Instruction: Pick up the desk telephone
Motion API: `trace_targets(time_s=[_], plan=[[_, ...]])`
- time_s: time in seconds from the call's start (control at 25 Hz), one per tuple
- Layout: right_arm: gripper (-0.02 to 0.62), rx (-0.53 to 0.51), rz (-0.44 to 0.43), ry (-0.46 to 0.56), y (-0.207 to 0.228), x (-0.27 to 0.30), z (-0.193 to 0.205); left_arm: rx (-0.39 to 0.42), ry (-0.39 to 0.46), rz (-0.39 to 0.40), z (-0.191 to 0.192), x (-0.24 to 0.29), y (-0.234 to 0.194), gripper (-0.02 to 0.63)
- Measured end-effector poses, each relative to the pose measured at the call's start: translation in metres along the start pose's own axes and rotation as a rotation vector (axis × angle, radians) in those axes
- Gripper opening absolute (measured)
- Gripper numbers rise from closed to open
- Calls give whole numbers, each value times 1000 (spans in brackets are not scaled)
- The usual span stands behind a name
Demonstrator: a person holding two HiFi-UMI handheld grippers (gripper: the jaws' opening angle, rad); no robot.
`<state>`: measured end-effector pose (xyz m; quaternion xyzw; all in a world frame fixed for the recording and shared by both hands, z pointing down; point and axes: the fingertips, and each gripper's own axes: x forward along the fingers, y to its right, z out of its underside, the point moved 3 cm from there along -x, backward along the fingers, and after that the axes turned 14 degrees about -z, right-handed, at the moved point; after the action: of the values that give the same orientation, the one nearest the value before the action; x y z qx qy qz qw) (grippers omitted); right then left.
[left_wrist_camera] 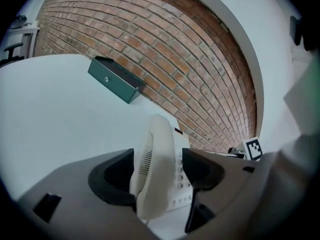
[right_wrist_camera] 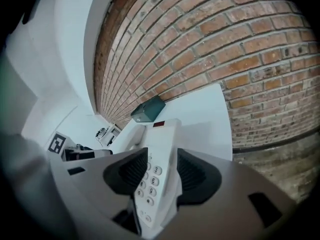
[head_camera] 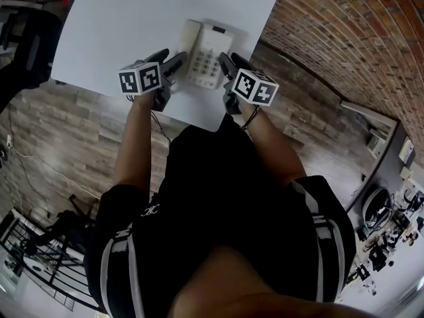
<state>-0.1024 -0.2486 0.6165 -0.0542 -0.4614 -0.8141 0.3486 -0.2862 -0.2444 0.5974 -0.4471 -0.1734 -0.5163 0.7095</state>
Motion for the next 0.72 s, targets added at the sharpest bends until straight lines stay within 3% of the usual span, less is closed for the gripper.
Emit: trace_targets(time_s=[0.16, 0.4, 0.6, 0.72], plan=[[157, 53, -29, 0, 7, 10, 0, -32, -78, 99, -2, 17, -6, 282], [176, 113, -76, -11, 17, 22, 5, 7, -163, 221, -4, 36, -6, 299], [176, 116, -71, -42, 21, 25, 7, -34, -242, 365, -5, 42, -4, 301], [178, 111, -71, -52, 21, 26, 8, -20, -270, 392, -6, 43, -4, 299]])
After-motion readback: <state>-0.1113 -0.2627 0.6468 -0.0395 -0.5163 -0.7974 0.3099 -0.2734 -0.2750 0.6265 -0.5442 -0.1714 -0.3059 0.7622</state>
